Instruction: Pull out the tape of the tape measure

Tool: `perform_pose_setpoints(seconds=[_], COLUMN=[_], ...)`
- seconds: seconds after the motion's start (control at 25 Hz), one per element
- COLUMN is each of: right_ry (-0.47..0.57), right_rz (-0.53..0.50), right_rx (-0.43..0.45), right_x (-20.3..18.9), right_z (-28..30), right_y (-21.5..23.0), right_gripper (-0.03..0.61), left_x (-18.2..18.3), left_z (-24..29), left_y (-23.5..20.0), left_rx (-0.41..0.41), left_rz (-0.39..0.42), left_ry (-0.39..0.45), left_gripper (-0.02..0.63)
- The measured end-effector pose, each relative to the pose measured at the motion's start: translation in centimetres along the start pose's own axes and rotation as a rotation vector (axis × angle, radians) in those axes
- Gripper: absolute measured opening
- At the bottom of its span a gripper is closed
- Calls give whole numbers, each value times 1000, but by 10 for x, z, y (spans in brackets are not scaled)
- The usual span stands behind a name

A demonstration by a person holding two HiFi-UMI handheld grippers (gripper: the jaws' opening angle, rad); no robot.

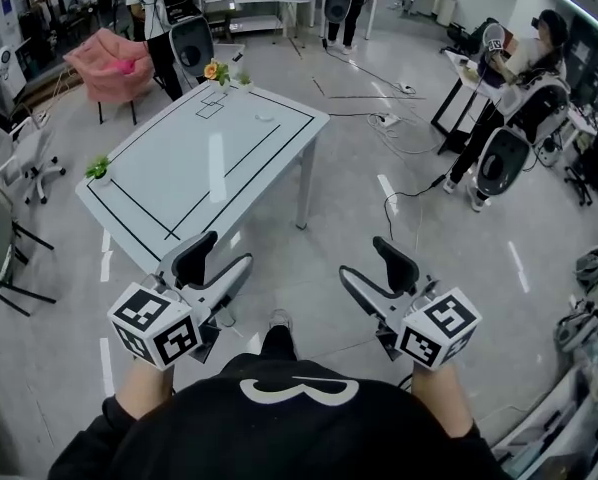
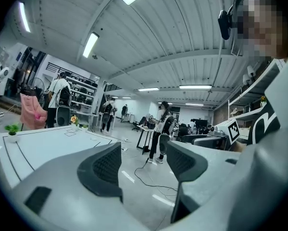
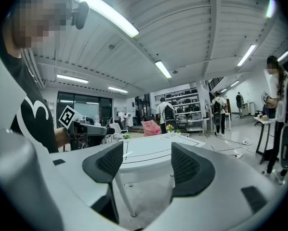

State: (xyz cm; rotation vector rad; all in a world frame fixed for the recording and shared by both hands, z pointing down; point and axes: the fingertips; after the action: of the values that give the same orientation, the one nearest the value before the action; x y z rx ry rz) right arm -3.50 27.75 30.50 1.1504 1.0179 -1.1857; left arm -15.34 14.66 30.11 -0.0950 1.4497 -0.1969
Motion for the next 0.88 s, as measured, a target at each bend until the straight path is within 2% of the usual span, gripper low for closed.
perform_pose_setpoints(seconds=[0.2,0.52,0.88], right_ry=[-30,-77,-159], right_rz=[23,50,49], right_rx=[2,-5,22], right_x=[5,26,28], right_z=[53,166,288], right_y=[41,131,208], right_gripper=[290,290,290], left_x=[7,23,19], left_z=[51,152,242], left_y=[-52,-156,-257], left_rx=[-4,-12,0], left_rz=[-22,-59,-65], left_ry=[-25,-78,-122], left_gripper=[276,276,276])
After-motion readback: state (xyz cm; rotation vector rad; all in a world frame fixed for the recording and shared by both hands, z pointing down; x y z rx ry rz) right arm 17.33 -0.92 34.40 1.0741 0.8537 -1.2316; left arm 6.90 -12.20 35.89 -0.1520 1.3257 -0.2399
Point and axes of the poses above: the fingertips, and each gripper's own axes: z forward along the fingers, y to its right, x out of its top, and after that the axes turned 2 degrees about z, right-handed
